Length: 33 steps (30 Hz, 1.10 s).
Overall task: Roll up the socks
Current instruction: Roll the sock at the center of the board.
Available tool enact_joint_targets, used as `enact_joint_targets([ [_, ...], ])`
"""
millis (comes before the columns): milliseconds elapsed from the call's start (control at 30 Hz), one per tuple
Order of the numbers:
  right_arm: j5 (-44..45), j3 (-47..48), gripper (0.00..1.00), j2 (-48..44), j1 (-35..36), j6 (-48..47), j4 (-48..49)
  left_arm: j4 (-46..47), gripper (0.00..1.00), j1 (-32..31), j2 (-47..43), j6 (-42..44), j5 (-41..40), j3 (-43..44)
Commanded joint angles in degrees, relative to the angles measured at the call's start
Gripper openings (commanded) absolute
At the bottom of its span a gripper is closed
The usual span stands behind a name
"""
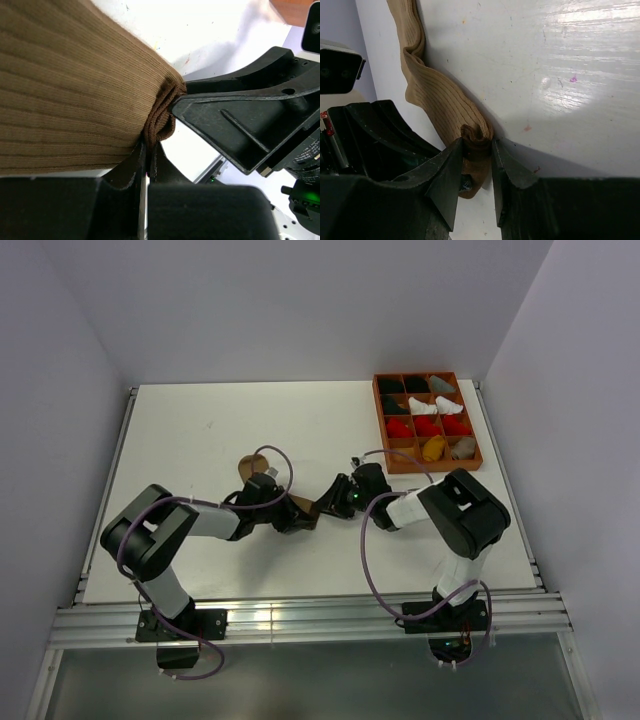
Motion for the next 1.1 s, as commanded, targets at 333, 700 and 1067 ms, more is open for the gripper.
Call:
enact_joint_targets([
  [333, 3.4, 3.2, 0.0, 1.5, 1.4, -3.5, -14.2, 2.7, 0.06, 0.8, 0.3, 0.3, 0.6, -1.9],
  [700, 9.1, 12.3, 0.0, 0.7, 2.5, -6.9, -34.0, -24.5, 0.75, -6.1, -11.7, 18.4, -26.8, 7.5],
  [1067, 10.0, 19.1, 0.0, 2.2, 3.5, -7.1, -44.2, -21.6, 0.62, -25.9, -9.1, 40.3, -57.5, 11.1],
])
